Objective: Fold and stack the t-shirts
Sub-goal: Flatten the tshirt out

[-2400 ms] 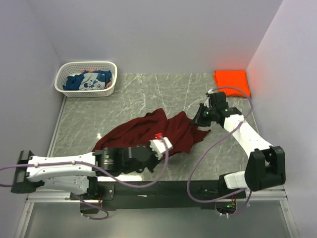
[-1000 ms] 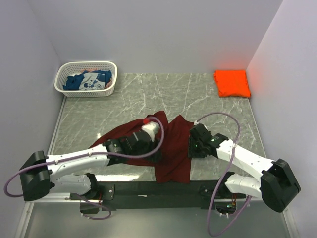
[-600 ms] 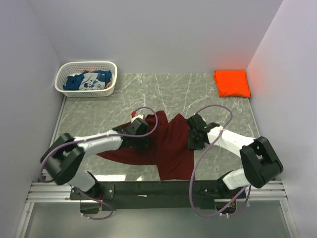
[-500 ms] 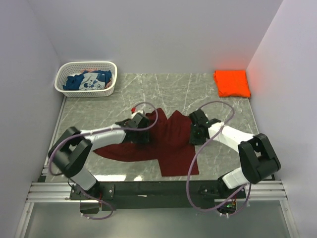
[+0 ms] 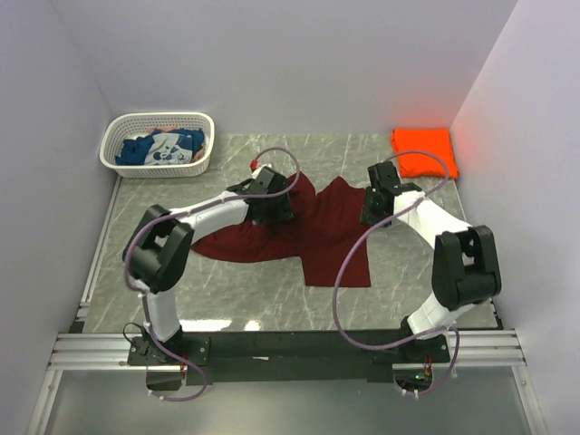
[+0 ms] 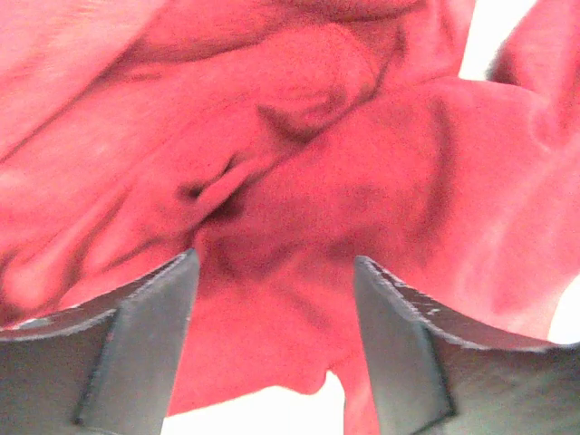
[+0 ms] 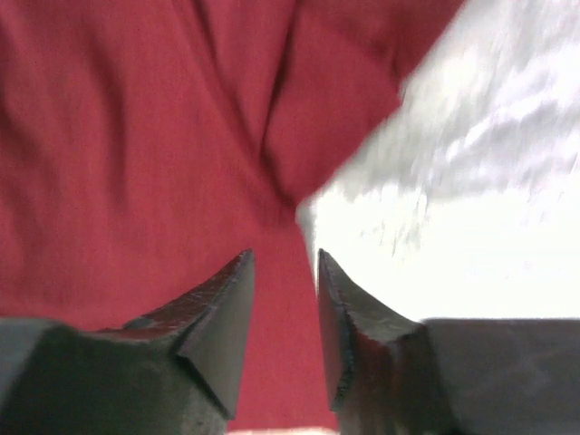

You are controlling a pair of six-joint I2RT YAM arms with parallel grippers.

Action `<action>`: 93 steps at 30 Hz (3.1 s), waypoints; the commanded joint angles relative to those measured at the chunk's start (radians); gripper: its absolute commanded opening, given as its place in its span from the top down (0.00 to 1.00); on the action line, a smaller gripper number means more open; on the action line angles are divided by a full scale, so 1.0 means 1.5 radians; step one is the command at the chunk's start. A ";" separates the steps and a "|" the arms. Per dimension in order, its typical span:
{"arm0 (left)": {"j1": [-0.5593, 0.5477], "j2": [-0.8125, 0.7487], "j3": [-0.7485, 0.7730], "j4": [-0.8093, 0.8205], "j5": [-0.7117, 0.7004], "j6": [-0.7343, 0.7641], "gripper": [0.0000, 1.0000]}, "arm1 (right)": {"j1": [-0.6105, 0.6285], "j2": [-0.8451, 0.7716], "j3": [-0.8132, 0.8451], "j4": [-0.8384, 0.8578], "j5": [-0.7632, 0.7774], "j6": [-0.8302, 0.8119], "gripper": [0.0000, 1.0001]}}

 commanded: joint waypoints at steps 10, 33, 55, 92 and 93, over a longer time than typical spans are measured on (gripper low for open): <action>0.143 -0.439 -0.226 -0.131 -0.132 0.048 0.04 | 0.115 -0.202 -0.178 -0.159 -0.006 0.091 0.42; 0.305 -0.578 -0.365 -0.096 -0.171 0.131 0.01 | 0.149 -0.107 -0.196 -0.116 0.028 0.174 0.47; 0.305 -0.564 -0.369 -0.091 -0.152 0.132 0.01 | 0.156 -0.040 -0.225 -0.100 0.030 0.174 0.89; 0.397 -0.454 -0.473 0.065 -0.028 -0.094 0.41 | 0.126 -0.190 -0.214 -0.104 0.021 0.058 1.00; 0.397 -0.442 -0.471 0.072 -0.029 -0.094 0.40 | 0.125 -0.192 -0.216 -0.103 0.020 0.058 1.00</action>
